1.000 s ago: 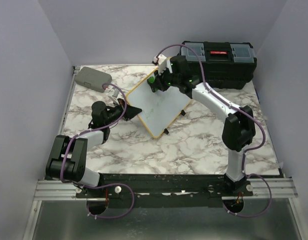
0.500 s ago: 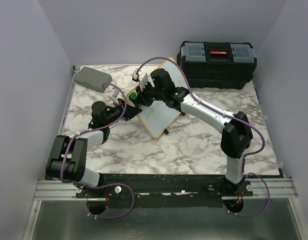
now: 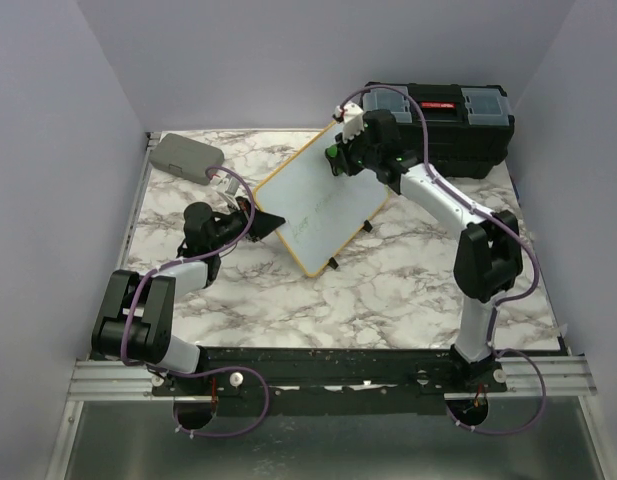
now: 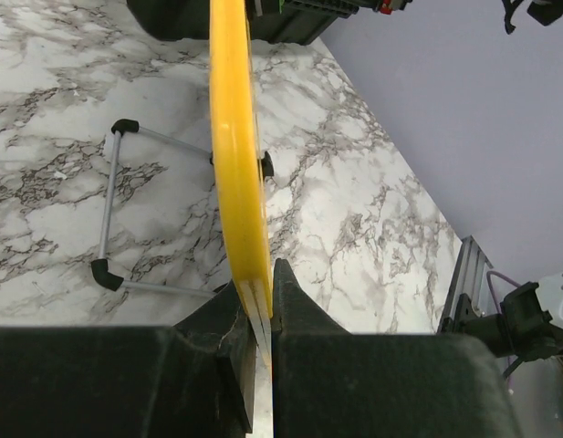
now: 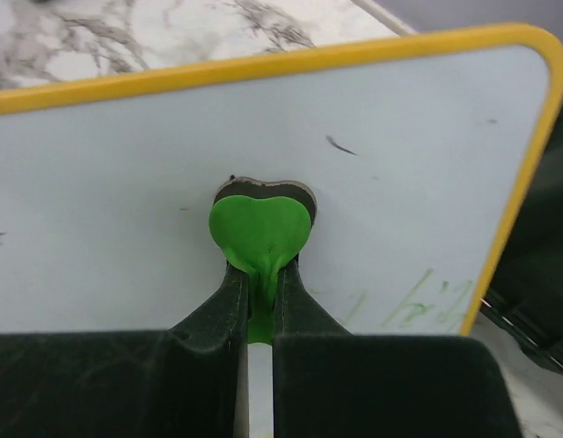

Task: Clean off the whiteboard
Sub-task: Erase the whiteboard at the whiteboard stand.

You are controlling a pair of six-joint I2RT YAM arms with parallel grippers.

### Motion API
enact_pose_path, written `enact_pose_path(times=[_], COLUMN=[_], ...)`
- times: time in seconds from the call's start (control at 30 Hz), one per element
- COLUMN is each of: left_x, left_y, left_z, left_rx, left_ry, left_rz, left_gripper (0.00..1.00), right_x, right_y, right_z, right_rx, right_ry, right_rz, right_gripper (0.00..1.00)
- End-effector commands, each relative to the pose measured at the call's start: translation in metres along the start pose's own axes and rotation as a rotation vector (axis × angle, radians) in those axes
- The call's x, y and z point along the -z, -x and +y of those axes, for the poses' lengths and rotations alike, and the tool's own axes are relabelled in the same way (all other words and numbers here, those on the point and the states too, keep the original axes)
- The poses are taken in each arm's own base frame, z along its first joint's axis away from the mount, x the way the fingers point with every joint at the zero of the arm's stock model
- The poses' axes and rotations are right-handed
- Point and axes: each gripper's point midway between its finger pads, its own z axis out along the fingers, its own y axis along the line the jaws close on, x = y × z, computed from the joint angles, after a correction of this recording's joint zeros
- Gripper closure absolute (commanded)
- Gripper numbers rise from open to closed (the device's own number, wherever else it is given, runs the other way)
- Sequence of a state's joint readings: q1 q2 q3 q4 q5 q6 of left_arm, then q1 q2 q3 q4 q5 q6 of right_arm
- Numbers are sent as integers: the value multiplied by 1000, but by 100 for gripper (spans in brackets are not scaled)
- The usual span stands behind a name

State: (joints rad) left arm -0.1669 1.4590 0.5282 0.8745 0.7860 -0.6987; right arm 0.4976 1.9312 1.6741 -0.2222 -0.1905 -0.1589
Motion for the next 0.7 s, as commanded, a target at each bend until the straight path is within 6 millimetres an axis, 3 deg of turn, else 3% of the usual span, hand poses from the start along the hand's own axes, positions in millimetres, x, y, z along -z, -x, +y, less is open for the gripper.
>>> enact_pose_path(times=[0.0,0.13,0.23,0.43,0.53,0.67], left_x=[-1,0,0,1,1,0], left_y=[-19,-18,-16,-11,-6,2], left_z=[-23,-22,-22,-25,-26,-29], left_rx=[-50,-46,-42,-23,-16,-8], left_ry=[-127,-121,-123,-122,-106,-101], left_rz=[90,85,77,60,42,12], left_gripper=[100,100,100,98,77,62], right_x=[5,63,92,102,97,95], right_y=[11,59,67,24,-1,-14], right_z=[-17,23,44,62,66,68], right_rx=[-1,59,42,-15,-36,-45], right_ry=[0,207,298,351,363,366], right_rz=[-44,-207,-224,-169,-119,-93], right_gripper=[99,99,99,99,99,99])
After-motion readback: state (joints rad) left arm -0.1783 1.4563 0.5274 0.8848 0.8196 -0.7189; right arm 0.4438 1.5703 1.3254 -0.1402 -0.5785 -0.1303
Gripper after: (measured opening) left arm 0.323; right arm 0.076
